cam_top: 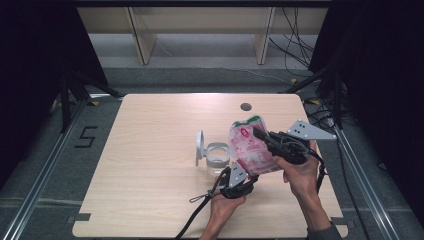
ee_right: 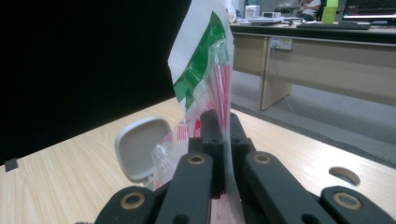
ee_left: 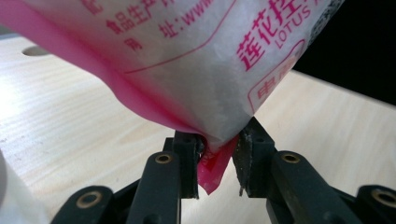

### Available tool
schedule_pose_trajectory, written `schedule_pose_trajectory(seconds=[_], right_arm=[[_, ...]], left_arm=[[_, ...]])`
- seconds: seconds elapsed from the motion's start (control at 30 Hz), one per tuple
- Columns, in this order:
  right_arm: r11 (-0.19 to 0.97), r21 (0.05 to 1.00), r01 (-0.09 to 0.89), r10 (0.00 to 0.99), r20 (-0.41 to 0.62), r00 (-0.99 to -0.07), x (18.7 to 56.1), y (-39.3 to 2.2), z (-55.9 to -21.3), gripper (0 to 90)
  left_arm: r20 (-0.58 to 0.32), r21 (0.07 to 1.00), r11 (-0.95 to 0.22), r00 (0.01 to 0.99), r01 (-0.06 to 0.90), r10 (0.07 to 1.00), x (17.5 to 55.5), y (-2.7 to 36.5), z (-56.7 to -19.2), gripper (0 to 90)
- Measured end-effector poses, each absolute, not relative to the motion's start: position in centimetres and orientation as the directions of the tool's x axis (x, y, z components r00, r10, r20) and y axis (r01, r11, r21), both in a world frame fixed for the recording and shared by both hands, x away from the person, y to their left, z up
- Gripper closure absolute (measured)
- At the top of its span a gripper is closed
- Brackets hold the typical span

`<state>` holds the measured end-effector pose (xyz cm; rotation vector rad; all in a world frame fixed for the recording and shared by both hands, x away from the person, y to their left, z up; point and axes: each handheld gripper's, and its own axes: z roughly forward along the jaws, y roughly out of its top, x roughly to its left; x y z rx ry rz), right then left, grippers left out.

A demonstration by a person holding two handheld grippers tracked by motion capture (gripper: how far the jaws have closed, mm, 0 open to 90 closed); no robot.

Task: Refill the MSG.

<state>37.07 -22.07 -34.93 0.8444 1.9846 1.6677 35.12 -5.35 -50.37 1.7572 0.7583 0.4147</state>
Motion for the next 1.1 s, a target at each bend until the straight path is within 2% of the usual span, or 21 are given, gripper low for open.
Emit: schedule_pose_trajectory(seconds=[0.07,0.4,0.43,0.47,0.73,0.83,1.1], right_arm=[[0.127,0.980,0.155,0.685,0.026,-0.728,37.3,-21.5,-34.7,90.0],[0.137,0.975,0.173,0.658,0.041,-0.752,38.4,-19.2,-35.1,90.0],[0.157,0.975,0.156,0.653,0.015,-0.757,38.6,-18.9,-35.1,90.0],[0.149,0.973,0.177,0.661,0.035,-0.749,38.5,-18.5,-35.1,90.0],[0.158,0.975,0.154,0.650,0.015,-0.760,39.3,-17.7,-34.9,90.0],[0.158,0.969,0.192,0.657,0.042,-0.753,39.5,-17.5,-35.1,90.0],[0.172,0.966,0.194,0.674,0.029,-0.738,40.5,-17.5,-35.6,90.0]], left_arm=[[-0.106,0.946,-0.157,0.729,0.284,0.676,35.4,-5.4,-50.4,71.9],[-0.168,0.952,-0.084,0.733,0.294,0.659,35.9,-5.4,-51.0,72.1],[-0.167,0.953,-0.080,0.730,0.291,0.663,35.9,-5.5,-51.0,72.1],[-0.162,0.953,-0.082,0.722,0.290,0.672,35.9,-5.5,-50.9,72.1],[-0.164,0.957,-0.066,0.711,0.284,0.684,36.4,-5.2,-50.9,72.2],[-0.176,0.953,-0.060,0.707,0.296,0.684,36.5,-5.3,-51.0,72.2],[-0.191,0.948,-0.062,0.711,0.313,0.676,36.7,-5.7,-51.3,72.3]])
